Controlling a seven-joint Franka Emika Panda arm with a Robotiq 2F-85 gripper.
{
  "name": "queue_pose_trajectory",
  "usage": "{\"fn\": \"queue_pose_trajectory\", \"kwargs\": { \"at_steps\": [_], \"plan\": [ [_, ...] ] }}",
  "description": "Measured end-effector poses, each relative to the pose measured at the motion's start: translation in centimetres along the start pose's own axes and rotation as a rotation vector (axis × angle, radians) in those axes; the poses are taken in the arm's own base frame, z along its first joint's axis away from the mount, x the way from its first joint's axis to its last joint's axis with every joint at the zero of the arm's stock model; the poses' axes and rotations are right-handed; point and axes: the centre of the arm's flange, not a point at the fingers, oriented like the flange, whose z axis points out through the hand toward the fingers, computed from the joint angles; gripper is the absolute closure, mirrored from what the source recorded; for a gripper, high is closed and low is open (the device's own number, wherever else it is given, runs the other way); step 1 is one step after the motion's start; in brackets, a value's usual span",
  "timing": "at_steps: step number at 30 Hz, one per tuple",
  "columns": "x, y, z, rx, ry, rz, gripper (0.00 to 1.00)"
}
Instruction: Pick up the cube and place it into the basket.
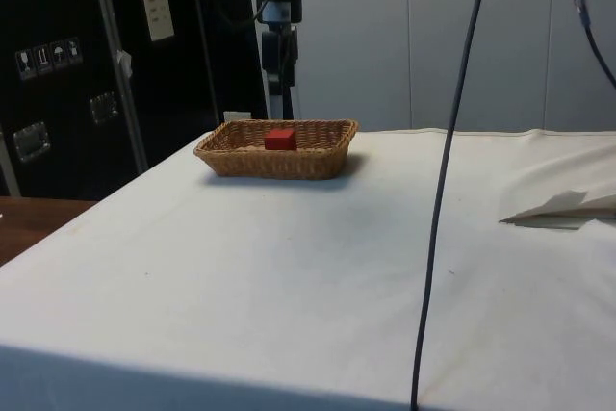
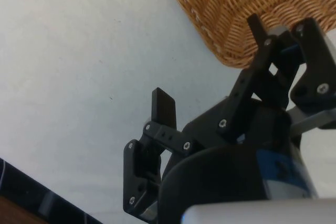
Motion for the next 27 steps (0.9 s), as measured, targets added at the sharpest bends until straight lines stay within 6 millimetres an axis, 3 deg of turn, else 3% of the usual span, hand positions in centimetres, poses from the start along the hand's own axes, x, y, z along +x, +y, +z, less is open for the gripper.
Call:
{"fn": "queue_pose_trajectory", "kwargs": {
  "at_steps": [12, 27],
  "plan": [
    [-0.5, -0.2, 0.2, 0.005, -0.009, -0.003, 0.00],
    [-3.0, -0.9, -2.4, -0.005, -0.018, -0.013, 0.00]
  ]
}}
